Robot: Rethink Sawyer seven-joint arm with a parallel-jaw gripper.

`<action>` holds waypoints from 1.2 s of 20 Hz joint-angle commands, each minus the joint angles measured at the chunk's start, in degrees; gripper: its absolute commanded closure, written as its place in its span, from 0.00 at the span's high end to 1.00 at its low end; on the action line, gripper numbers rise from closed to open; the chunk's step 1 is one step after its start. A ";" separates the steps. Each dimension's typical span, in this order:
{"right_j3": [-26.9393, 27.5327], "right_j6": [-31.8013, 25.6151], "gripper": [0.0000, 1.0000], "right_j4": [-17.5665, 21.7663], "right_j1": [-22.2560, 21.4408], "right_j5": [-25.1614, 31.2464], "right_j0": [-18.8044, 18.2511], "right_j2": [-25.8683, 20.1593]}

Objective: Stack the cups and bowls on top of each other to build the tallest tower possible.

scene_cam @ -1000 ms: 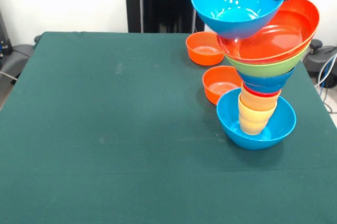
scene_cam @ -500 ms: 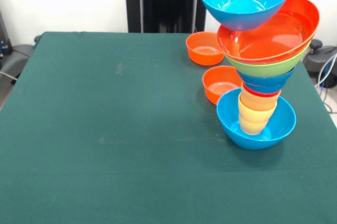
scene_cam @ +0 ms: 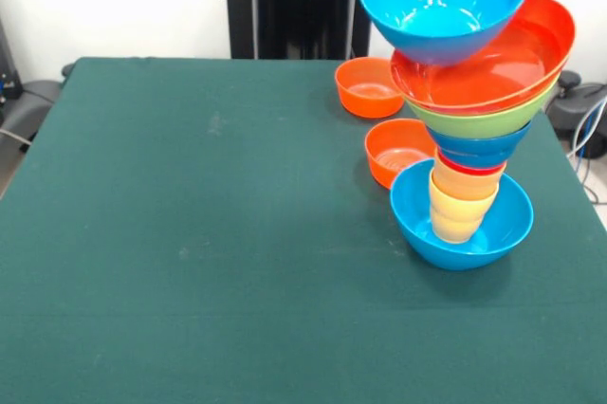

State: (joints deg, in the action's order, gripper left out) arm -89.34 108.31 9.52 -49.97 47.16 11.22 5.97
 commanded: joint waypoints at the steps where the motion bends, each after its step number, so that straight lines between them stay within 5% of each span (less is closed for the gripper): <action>1: 0.45 11.48 0.00 -0.48 5.50 -5.13 0.31 -1.65; 24: 3.84 11.39 0.00 -4.23 5.78 0.29 2.61 -0.22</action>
State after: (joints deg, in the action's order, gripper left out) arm -87.52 108.40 6.50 -46.18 44.96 12.83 7.26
